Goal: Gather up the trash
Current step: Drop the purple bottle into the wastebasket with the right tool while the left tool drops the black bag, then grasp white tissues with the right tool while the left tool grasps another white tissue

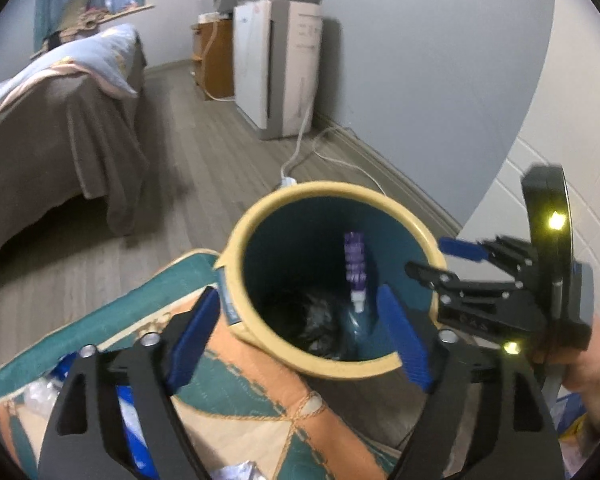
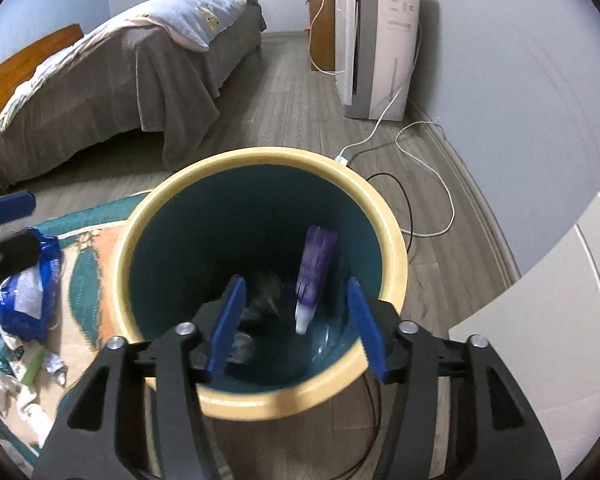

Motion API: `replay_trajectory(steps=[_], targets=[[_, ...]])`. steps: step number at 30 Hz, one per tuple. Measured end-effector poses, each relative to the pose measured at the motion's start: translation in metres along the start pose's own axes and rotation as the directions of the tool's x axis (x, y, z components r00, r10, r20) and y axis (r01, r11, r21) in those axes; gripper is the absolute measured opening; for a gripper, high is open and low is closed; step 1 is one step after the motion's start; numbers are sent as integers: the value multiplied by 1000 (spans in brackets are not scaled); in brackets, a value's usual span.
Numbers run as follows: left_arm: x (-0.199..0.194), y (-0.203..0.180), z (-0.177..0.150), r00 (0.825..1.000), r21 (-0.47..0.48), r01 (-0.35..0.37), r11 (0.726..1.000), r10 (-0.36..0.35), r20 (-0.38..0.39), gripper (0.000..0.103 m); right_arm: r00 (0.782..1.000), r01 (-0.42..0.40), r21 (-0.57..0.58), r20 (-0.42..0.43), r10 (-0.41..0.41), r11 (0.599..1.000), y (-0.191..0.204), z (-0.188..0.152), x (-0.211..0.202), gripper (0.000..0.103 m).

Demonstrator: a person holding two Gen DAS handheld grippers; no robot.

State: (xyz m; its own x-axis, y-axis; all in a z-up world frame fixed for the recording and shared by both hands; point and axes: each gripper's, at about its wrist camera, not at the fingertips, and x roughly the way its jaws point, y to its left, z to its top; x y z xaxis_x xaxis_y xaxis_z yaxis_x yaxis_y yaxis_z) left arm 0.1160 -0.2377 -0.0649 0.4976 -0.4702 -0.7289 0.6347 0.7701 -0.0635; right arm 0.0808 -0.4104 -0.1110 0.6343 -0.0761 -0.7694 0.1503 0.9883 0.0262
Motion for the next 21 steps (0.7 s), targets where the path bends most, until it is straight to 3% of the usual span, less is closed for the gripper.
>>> replay_trajectory(steps=[3, 6, 13, 21], targets=[[-20, 8, -1, 999, -20, -42, 999, 42, 26, 93, 1000, -2, 18, 8, 2, 1000, 1, -6, -14, 81], [-44, 14, -5, 996, -36, -79, 996, 81, 46, 95, 1000, -15, 34, 4, 15, 999, 6, -15, -30, 92], [-110, 35, -29, 987, -93, -136, 986, 143, 73, 96, 997, -75, 46, 35, 74, 996, 39, -25, -75, 97], [-187, 70, -69, 964, -194, -225, 955, 247, 99, 97, 992, -120, -63, 43, 122, 991, 101, -37, -105, 97]])
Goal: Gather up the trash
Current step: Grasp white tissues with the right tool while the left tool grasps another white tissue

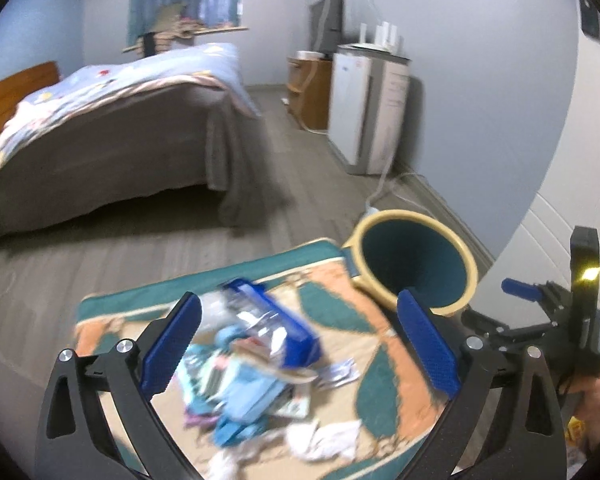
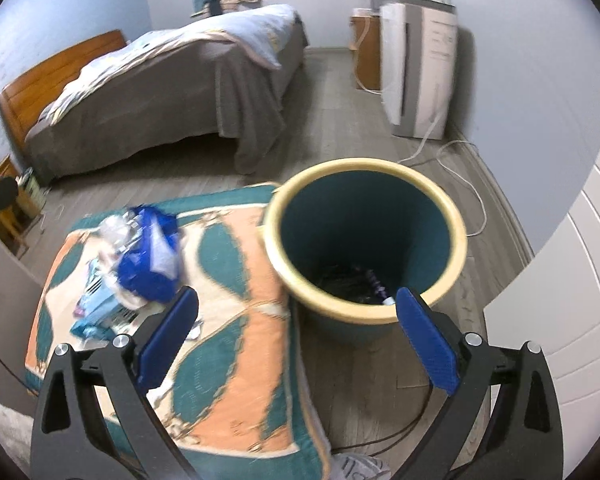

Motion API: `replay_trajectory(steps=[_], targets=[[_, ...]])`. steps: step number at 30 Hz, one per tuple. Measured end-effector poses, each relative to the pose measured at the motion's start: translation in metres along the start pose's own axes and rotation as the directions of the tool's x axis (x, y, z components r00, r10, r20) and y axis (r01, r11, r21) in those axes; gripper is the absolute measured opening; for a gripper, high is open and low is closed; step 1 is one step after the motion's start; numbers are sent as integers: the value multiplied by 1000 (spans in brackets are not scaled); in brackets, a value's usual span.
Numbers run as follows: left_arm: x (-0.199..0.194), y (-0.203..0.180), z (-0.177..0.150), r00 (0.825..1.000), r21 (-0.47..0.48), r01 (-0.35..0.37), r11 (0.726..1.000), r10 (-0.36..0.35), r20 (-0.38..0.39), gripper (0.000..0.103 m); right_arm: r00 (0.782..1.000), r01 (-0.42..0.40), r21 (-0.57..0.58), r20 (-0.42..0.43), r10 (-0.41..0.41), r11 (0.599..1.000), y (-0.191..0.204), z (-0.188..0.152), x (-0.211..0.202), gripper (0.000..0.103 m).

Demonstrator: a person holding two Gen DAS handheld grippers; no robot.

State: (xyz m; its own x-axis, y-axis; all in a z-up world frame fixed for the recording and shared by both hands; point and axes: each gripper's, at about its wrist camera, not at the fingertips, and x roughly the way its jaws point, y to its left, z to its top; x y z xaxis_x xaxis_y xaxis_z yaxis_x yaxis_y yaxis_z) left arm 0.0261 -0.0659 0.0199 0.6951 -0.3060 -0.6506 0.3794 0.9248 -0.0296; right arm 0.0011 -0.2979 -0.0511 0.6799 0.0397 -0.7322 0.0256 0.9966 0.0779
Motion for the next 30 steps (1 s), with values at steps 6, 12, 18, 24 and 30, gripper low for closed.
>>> replay_trajectory(steps=[6, 12, 18, 24, 30], targets=[[-31, 50, -38, 996, -86, -87, 992, 87, -12, 98, 1000, -22, -53, -17, 21, 998, 35, -15, -2, 97], [-31, 87, -73, 987, -167, -153, 974, 144, -65, 98, 998, -23, -83, -59, 19, 996, 58, -31, 9, 97], [-19, 111, -105, 973, -157, -209, 965, 189, -131, 98, 993, -28, -111, -119, 15, 993, 74, -47, 33, 97], [-5, 111, -118, 972, -134, -189, 973, 167, -163, 98, 984, -60, -160, -176, 31, 985, 94, -61, 56, 97], [27, 92, -142, 962, -73, -145, 987, 123, -243, 98, 979, -81, -225, -203, 35, 971, 117, -69, 71, 97]])
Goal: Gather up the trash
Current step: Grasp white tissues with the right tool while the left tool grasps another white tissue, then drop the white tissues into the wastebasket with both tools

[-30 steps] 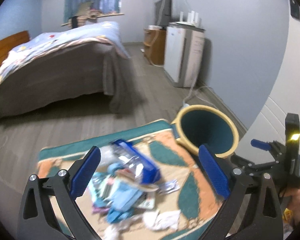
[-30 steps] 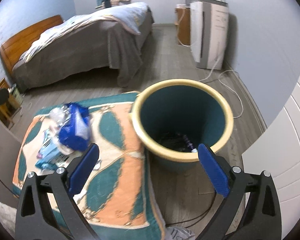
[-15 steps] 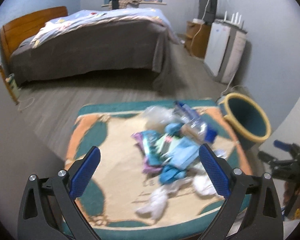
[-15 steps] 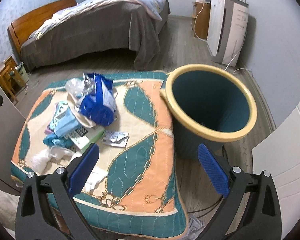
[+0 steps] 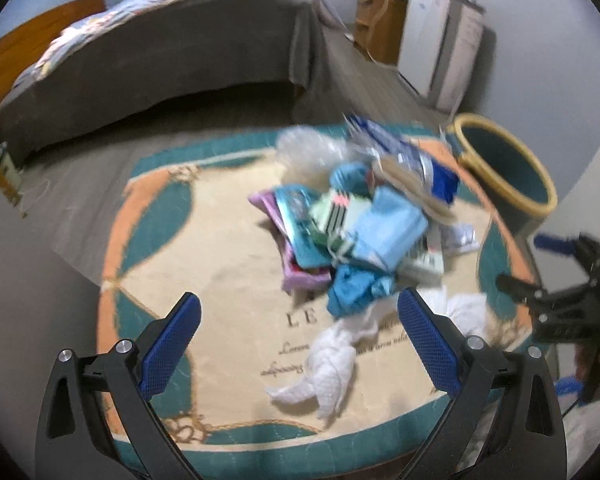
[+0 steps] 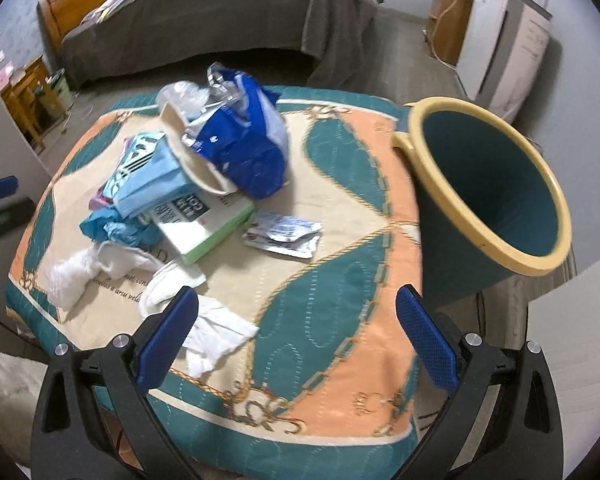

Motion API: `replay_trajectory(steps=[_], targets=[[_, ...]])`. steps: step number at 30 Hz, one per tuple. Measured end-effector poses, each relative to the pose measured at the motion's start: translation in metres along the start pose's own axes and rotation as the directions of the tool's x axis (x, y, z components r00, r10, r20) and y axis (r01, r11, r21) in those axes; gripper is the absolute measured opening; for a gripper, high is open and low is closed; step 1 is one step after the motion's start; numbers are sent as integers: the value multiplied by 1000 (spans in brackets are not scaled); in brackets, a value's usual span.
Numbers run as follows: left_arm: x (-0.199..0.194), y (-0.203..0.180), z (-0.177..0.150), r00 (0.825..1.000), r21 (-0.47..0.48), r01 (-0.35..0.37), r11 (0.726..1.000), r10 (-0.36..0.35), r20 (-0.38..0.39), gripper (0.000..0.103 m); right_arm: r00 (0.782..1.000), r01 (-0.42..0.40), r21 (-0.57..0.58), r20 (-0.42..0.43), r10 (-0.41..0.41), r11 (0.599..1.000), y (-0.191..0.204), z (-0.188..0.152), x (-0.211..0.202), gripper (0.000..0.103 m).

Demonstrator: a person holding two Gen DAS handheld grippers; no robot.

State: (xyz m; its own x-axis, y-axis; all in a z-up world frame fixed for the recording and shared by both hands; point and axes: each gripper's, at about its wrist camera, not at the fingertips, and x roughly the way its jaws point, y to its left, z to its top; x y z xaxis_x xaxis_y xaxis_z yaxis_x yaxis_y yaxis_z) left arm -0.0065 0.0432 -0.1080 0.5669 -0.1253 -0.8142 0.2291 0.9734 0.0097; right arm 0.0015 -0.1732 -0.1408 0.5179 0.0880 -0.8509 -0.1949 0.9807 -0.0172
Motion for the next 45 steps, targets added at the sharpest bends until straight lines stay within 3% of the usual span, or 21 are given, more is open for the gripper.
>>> replay_trajectory(steps=[10, 13, 14, 16, 18, 19, 20, 21, 22, 25, 32, 40, 45], targets=[[44, -21, -25, 987, 94, 40, 995, -25, -156, 97, 996, -75, -157, -54, 67, 985, 48, -3, 26, 97], [51, -23, -29, 983, 103, 50, 993, -30, -183, 93, 991, -127, -214, -76, 113, 969, 62, -6, 30, 91], [52, -23, -30, 981, 104, 62, 993, -41, -192, 91, 989, -138, -229, -84, 121, 964, 66, -7, 31, 84], [54, -25, -31, 976, 108, 79, 991, -55, -210, 78, 987, -148, -257, -104, 125, 955, 72, -10, 35, 69], [58, -28, -34, 970, 119, 85, 989, -55, -238, 70, 984, -158, -266, -125, 128, 951, 74, -12, 39, 49], [60, -29, -36, 966, 127, 84, 988, -49, -253, 61, 982, -168, -267, -128, 138, 949, 74, -14, 39, 45], [62, -29, -37, 963, 134, 84, 987, -46, -264, 55, 981, -177, -266, -127, 148, 948, 74, -14, 38, 32], [63, -29, -37, 962, 137, 85, 987, -46, -269, 39, 981, -178, -265, -125, 149, 948, 72, -13, 37, 22], [62, -28, -36, 962, 137, 87, 987, -48, -269, 30, 981, -176, -266, -122, 148, 948, 71, -14, 36, 20], [50, -26, -32, 973, 122, 89, 989, -60, -224, 28, 982, -177, -265, -109, 153, 948, 65, -15, 28, 16], [-2, -34, -9, 997, 141, 82, 987, -80, -24, 28, 980, -198, -230, -33, 196, 953, 40, -12, -9, 16], [-41, -49, 25, 987, 165, 77, 983, -99, 128, 28, 974, -202, -152, 75, 215, 967, 4, 4, -49, 16], [-47, -53, 39, 981, 166, 79, 983, -107, 165, 28, 973, -181, -99, 130, 193, 978, -18, 22, -65, 16]])
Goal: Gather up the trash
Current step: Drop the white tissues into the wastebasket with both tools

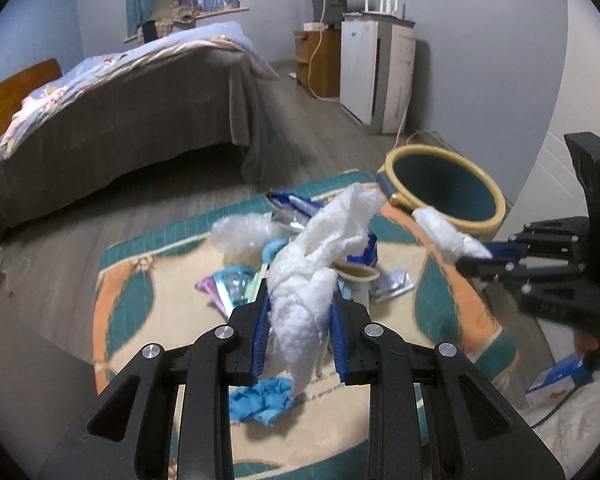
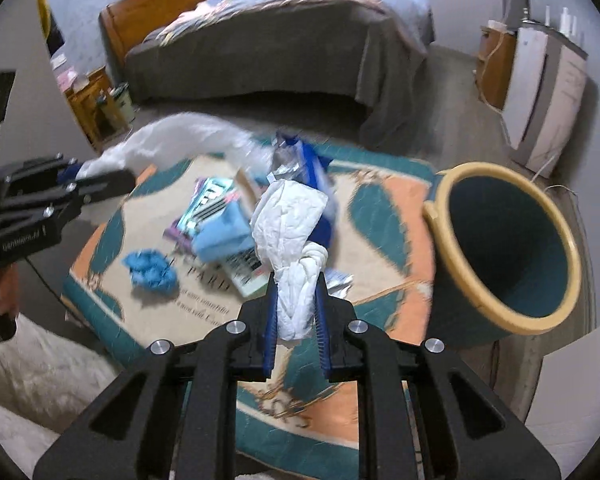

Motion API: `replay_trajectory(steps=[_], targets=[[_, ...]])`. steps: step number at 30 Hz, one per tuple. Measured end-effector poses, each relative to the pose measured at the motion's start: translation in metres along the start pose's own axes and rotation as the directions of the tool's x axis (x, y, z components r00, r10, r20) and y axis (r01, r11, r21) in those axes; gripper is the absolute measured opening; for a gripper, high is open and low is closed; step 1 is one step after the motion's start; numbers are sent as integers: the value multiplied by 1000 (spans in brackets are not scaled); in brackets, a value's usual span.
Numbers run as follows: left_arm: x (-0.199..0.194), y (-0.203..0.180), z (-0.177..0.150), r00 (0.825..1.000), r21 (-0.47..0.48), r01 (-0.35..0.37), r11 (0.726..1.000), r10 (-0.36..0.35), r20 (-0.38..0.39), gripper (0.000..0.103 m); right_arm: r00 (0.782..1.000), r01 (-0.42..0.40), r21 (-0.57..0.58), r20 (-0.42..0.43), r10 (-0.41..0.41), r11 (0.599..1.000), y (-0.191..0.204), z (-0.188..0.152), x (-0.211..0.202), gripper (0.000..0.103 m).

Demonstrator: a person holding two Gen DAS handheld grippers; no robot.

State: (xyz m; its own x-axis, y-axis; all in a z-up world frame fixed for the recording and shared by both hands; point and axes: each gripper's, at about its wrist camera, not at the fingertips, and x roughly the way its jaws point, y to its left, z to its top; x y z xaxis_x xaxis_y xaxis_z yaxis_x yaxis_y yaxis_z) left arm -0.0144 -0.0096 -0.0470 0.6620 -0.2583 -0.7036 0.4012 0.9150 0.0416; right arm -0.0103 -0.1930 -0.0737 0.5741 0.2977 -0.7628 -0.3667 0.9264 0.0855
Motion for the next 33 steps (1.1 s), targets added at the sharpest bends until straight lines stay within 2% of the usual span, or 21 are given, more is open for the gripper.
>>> replay_trajectory(steps=[6, 13, 26, 33], targets=[[7, -2, 10, 1000, -7, 3, 1000, -3, 11, 28, 997, 67, 57, 28, -68, 996, -25, 17, -7, 16], [17, -10, 15, 1000, -3, 23, 1000, -23, -5, 28, 990, 134, 127, 20, -137, 983, -48, 9, -1, 16], [41, -55, 38, 998, 64, 57, 996, -56, -20, 28, 987, 148, 212, 29, -157, 966, -99, -8, -1, 16], [58, -86, 62, 993, 70, 117, 991, -116, -12, 28, 986, 152, 274, 22, -164, 950, -132, -21, -6, 16]])
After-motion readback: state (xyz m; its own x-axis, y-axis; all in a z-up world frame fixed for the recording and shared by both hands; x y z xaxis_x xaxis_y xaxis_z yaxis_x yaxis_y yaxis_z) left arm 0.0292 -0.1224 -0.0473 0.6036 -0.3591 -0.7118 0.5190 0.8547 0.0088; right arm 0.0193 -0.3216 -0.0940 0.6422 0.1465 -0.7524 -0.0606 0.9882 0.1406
